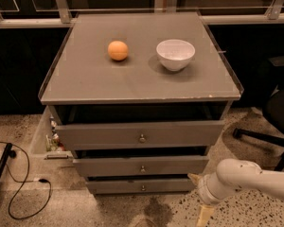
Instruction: Open bottom drawer
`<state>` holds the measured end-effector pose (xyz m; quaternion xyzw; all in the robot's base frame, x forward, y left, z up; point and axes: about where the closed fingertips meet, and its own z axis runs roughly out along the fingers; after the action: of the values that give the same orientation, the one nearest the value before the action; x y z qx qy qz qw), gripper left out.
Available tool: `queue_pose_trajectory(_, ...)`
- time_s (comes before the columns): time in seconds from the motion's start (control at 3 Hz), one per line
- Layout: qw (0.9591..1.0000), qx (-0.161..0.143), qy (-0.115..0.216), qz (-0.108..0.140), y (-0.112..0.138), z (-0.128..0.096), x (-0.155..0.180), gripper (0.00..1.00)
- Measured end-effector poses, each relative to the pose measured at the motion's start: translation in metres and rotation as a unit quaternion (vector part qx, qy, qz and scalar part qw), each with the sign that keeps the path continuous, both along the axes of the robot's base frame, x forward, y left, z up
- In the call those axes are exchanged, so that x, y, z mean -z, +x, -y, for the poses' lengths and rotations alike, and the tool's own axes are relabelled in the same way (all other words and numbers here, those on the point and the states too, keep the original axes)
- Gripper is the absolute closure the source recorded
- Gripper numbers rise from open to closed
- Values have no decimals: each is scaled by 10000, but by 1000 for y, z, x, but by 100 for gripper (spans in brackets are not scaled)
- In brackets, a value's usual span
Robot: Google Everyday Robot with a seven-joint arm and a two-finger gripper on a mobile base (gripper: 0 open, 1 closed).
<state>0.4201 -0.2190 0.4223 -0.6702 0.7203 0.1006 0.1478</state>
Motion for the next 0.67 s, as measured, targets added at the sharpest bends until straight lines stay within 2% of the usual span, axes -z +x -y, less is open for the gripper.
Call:
queue_pose_trajectory(0.33,10000,-15,20,-36,2,-1,20,0)
queue_pose_trajectory(0.67,9996,53,264,108,21,5,70,0)
